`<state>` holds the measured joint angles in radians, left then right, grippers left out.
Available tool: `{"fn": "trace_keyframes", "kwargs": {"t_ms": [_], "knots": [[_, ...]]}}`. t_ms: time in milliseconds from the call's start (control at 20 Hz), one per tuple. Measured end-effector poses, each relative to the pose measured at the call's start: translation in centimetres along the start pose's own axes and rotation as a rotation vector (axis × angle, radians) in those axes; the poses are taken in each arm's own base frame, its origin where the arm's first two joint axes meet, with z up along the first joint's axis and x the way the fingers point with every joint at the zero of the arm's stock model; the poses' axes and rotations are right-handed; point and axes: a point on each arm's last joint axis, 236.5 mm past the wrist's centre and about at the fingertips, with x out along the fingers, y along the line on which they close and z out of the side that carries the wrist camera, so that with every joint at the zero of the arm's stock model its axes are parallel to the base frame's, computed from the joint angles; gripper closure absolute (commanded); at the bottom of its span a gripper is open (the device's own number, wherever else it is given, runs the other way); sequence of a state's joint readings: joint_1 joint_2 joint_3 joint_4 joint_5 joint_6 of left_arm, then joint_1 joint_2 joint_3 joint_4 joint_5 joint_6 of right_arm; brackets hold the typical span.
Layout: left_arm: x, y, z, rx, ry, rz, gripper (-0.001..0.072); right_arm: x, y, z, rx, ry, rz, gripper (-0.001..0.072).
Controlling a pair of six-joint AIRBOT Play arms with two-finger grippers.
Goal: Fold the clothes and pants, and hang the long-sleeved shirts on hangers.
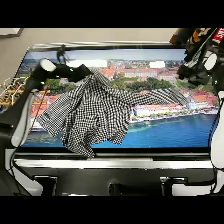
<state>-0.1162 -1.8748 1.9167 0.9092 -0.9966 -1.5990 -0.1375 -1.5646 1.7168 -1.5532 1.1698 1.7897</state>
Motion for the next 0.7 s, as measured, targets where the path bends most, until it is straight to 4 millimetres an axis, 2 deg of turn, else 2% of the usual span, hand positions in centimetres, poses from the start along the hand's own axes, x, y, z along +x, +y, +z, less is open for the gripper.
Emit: {"fn": "trace_keyframes", "kwargs": {"t_ms": [50,150,200,300,350,450,600,700], "knots": [[-2.0,0.8,0.5,-0.001,0.006,0.016,0.0075,-0.4,-0.1,-0.8,-0.016,0.028,0.022,0.0142],[-6.5,3.1,0.5,-0.005,0.027,0.077,0.0073,-1.3,-0.1,-3.2,-0.02,0.101,0.093,0.0105],[-8.6,4.5,0.0,-0.009,0.039,0.114,0.0073,-1.7,0.0,-5.3,-0.007,0.155,0.137,0.0084],[-12.4,7.4,-2.3,-0.043,0.069,0.185,0.0074,-2.0,1.6,-10.2,0.032,0.258,0.244,0.0085],[-14.0,8.7,-4.0,-0.072,0.077,0.214,0.0074,-2.0,2.8,-13.0,0.053,0.312,0.296,0.0084],[-16.0,10.6,-8.7,-0.13,0.108,0.256,0.0074,-1.6,5.9,-19.0,0.089,0.411,0.399,0.0084],[-17.3,12.5,-16.6,-0.206,0.16,0.291,0.0074,-0.6,10.3,-27.8,0.134,0.539,0.498,0.0082],[-17.4,12.9,-21.2,-0.253,0.195,0.291,0.0074,-0.2,12.5,-32.0,0.164,0.586,0.536,0.0082]]}}
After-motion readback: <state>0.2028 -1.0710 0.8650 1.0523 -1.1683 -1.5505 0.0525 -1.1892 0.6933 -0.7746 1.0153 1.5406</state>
